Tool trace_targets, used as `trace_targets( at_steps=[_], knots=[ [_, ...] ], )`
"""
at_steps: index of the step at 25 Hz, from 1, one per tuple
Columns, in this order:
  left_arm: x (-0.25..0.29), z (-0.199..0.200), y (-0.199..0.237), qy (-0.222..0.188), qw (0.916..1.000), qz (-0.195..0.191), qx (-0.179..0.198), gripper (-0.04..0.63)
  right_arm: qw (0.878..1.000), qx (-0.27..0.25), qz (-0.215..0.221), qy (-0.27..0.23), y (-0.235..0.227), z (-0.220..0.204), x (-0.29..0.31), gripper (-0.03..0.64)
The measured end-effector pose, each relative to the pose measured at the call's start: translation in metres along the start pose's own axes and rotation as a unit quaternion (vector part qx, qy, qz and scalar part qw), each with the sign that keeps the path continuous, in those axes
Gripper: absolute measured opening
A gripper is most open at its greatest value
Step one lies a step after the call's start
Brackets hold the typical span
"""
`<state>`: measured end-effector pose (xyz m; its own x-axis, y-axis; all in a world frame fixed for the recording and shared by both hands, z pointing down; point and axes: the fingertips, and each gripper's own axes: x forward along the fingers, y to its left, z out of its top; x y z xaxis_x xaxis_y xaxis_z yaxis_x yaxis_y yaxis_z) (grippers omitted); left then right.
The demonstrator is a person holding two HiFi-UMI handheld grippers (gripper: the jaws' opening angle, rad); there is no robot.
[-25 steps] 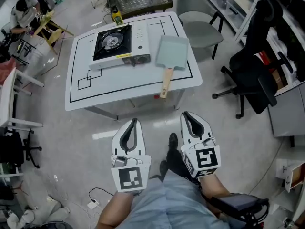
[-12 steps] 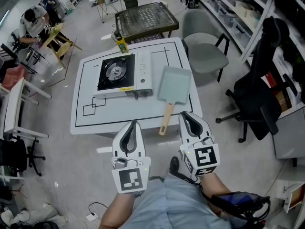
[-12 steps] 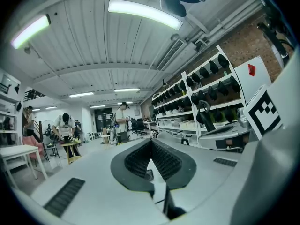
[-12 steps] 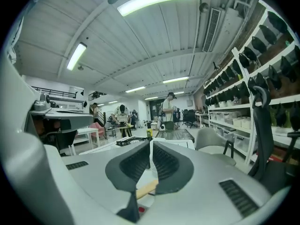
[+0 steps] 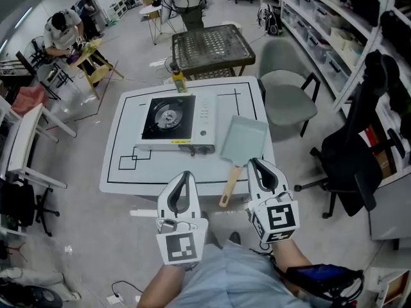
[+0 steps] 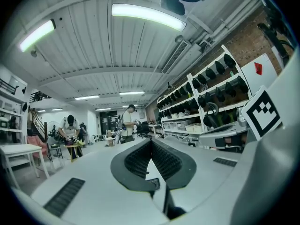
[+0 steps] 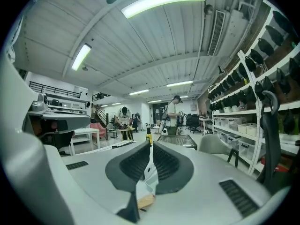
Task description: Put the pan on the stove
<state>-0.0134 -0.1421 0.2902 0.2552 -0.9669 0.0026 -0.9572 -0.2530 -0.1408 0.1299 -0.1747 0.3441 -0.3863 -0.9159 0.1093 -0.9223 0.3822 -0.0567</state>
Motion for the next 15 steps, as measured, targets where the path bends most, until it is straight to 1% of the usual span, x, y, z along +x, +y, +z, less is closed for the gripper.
trace_targets(
  at_steps=[4,8,11,15],
  knots=[
    [0.023,-0.020,0.002,0.020,0.9997,-0.011,-0.007,0.018,1.000,0.009,-0.007,0.024,-0.008,-0.021,0.020,0.051],
    [0.048,-0.054,-0.001,0.052,0.9980,-0.035,-0.012,0.018,0.998,0.026,-0.018,0.055,-0.017,-0.057,0.038,0.051],
    [0.067,-0.081,-0.002,0.075,0.9958,-0.049,-0.021,0.018,0.995,0.042,-0.027,0.088,-0.023,-0.095,0.049,0.051],
    [0.079,-0.119,-0.011,0.116,0.9901,-0.073,-0.030,0.018,0.985,0.071,-0.043,0.150,-0.026,-0.155,0.045,0.051]
  ],
)
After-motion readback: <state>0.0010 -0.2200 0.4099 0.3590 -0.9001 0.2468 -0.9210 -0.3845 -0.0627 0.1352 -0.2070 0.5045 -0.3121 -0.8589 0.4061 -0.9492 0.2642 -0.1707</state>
